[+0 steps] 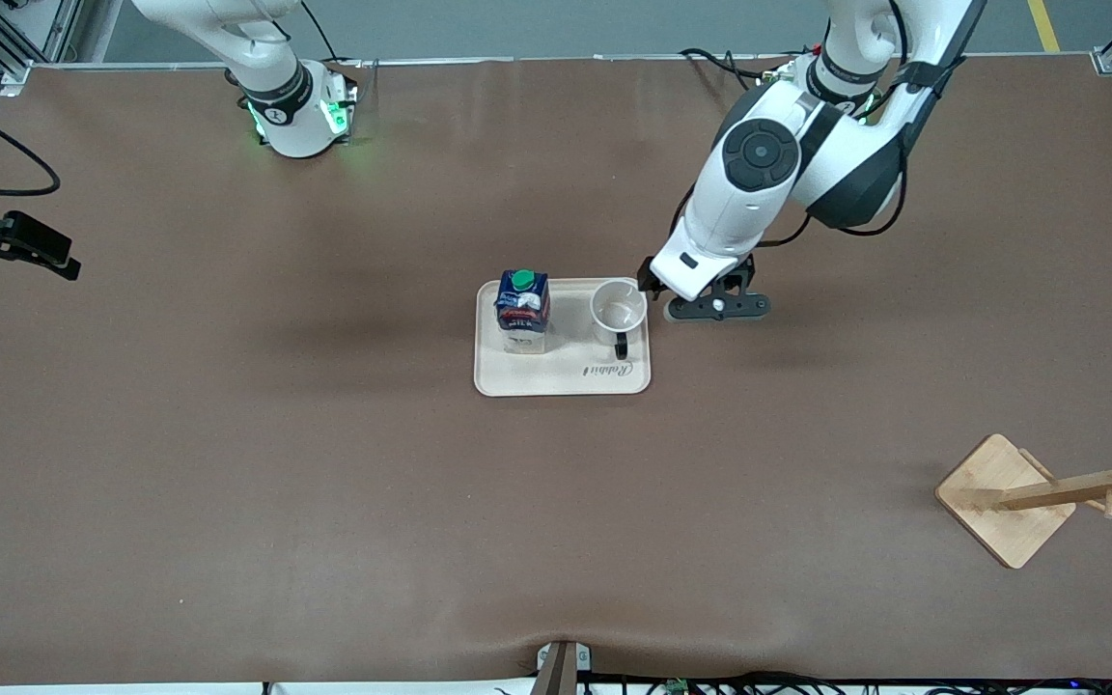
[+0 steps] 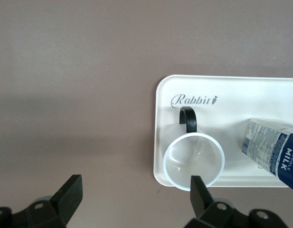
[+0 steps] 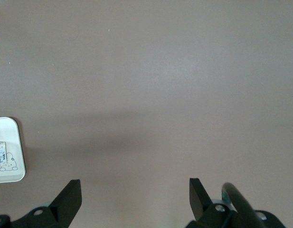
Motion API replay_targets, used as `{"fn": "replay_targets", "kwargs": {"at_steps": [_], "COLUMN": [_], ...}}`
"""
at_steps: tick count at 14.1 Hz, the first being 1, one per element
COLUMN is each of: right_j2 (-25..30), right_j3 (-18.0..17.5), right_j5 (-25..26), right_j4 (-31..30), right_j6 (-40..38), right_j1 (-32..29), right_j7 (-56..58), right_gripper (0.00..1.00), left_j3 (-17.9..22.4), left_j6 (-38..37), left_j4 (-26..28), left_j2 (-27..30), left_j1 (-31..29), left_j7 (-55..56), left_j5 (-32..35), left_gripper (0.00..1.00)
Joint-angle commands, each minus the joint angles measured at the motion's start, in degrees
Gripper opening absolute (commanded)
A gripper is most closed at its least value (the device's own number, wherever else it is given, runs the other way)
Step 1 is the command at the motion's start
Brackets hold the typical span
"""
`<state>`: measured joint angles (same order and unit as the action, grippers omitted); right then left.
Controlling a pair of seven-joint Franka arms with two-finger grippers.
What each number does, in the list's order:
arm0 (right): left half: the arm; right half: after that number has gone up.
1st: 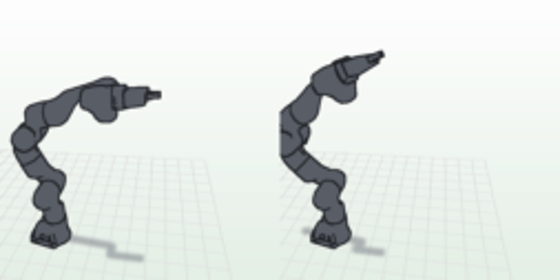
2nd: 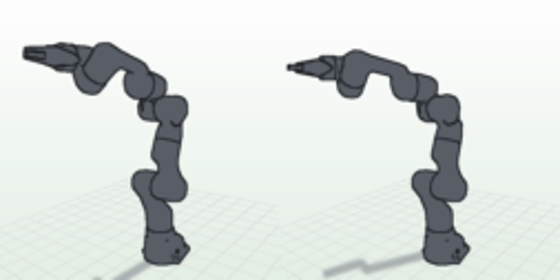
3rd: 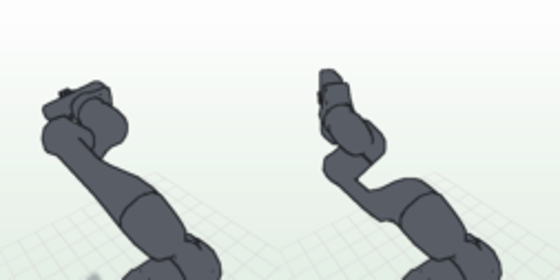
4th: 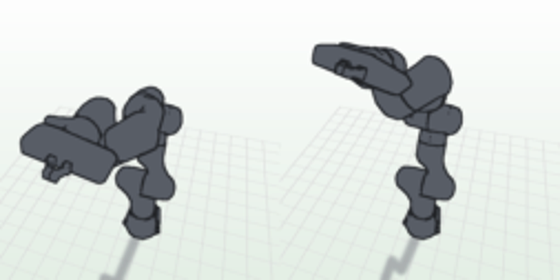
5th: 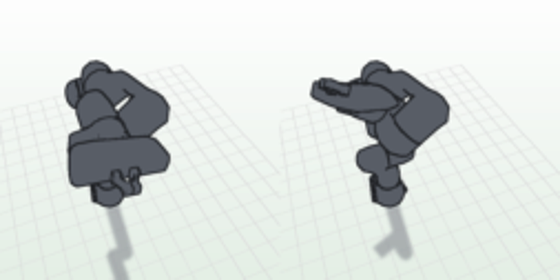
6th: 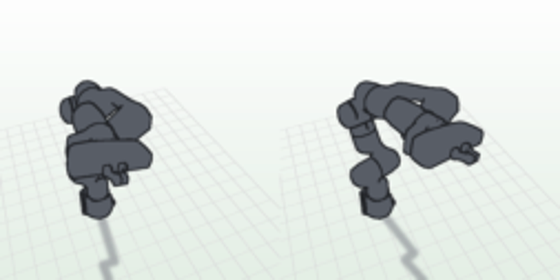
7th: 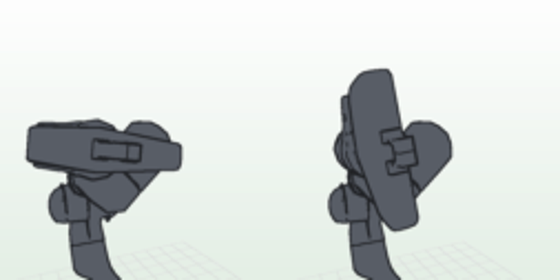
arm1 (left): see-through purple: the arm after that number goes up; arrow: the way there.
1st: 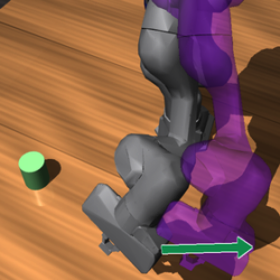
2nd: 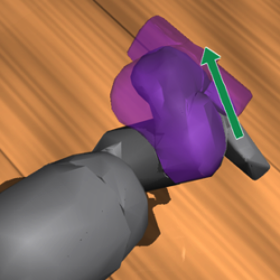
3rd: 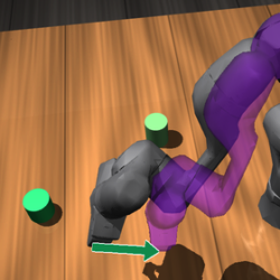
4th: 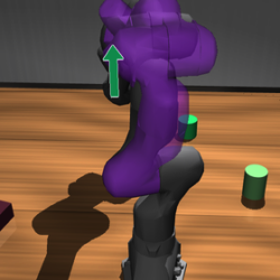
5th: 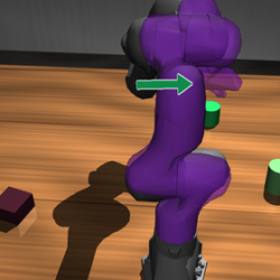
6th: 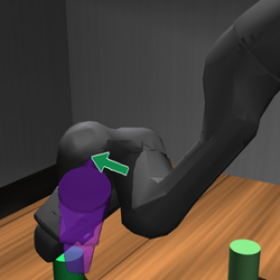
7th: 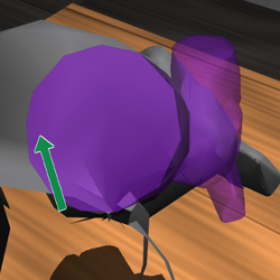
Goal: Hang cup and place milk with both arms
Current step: 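Lower the left gripper onto the white mug rim and grasp it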
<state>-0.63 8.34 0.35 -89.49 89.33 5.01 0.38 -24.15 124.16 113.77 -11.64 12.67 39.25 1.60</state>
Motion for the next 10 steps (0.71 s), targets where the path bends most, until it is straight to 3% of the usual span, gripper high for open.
{"fn": "replay_targets", "kwargs": {"at_steps": [1,2,5,10], "right_j2": [-0.33,-0.25,-0.33,-0.33], "right_j3": [-0.26,-0.26,-0.26,-0.17], "right_j5": [-1.14,-1.14,-1.14,-1.14], "right_j4": [0.72,0.72,0.72,0.81], "right_j6": [-0.56,-0.56,-0.56,-0.48], "right_j1": [-0.79,-0.79,-0.79,-0.79], "right_j7": [0.59,0.59,0.59,0.42], "right_gripper": [1.00,1.00,1.00,1.00], "left_j3": [-0.02,-0.02,-0.02,-0.11], "left_j6": [5.55,6.44,9.43,13.82], "left_j4": [2.42,2.34,2.16,2.07], "left_j2": [-1.88,-3.37,-8.21,-13.57], "left_j1": [0.78,1.04,2.45,3.33], "left_j7": [1.09,2.48,7.32,8.47], "left_j5": [0.24,1.11,5.77,5.78], "left_gripper": [1.00,0.99,0.85,0.69]}}
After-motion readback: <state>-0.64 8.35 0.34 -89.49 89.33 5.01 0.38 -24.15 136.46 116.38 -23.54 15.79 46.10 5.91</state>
